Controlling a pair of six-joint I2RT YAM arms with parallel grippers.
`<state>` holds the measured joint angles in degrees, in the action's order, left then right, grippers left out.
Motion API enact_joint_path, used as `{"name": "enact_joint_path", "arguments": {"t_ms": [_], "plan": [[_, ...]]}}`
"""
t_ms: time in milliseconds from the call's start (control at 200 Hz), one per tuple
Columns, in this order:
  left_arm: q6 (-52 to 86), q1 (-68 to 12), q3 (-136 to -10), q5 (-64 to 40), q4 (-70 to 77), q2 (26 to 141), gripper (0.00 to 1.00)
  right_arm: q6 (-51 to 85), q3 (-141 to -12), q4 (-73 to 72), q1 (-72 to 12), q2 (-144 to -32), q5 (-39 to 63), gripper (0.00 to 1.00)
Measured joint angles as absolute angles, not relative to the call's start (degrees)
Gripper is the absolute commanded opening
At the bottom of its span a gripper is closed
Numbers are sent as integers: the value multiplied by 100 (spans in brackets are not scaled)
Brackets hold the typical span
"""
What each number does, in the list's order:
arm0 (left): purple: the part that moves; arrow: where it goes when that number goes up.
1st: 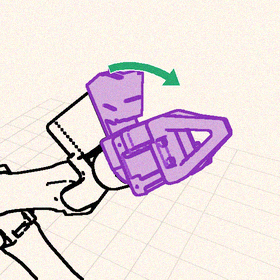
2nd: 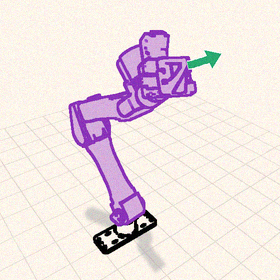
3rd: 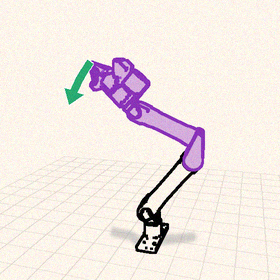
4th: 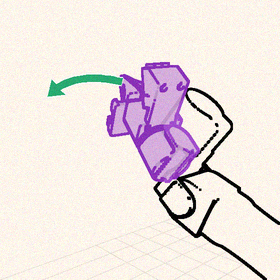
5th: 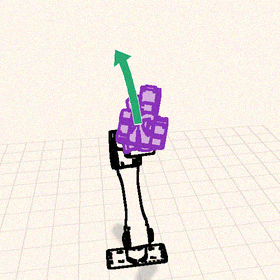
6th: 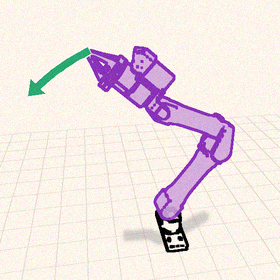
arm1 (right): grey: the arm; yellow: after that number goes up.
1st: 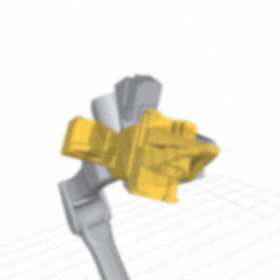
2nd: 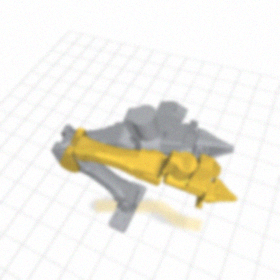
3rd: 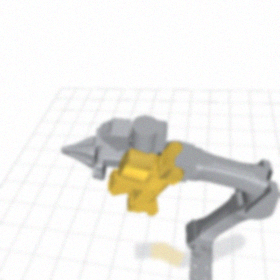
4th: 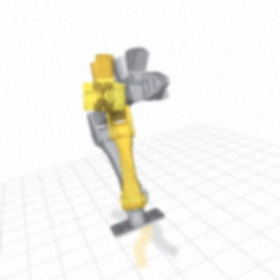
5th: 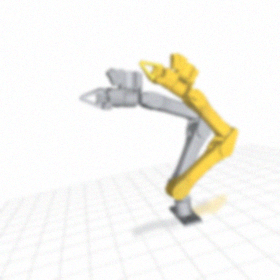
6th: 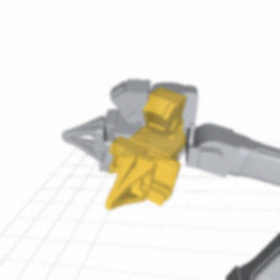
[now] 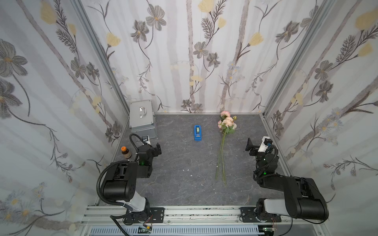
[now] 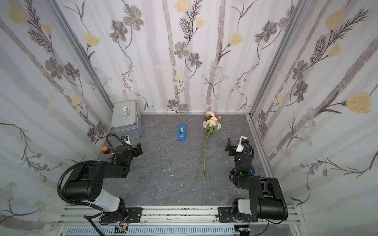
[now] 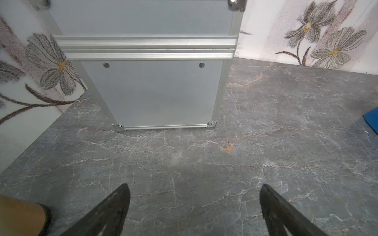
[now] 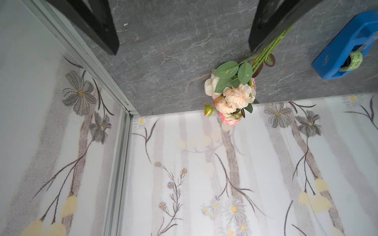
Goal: Wrap bouquets with tape
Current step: Pick up the unwrapped bouquet from the center of the board.
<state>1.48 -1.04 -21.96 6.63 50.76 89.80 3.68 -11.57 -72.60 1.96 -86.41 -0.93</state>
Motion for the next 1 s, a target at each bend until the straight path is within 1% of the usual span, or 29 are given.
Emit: {"name": "enact_joint_path", "arguments": {"t_ms": [914,999], "plan": [[148,-97,-2196,661,5076,8980,100,338,-1144,-7262,196,-8639,36,100],[148,-97,-2196,661,5076,8978,100,338,-1090,-7242,193,-8510,34,100]]}}
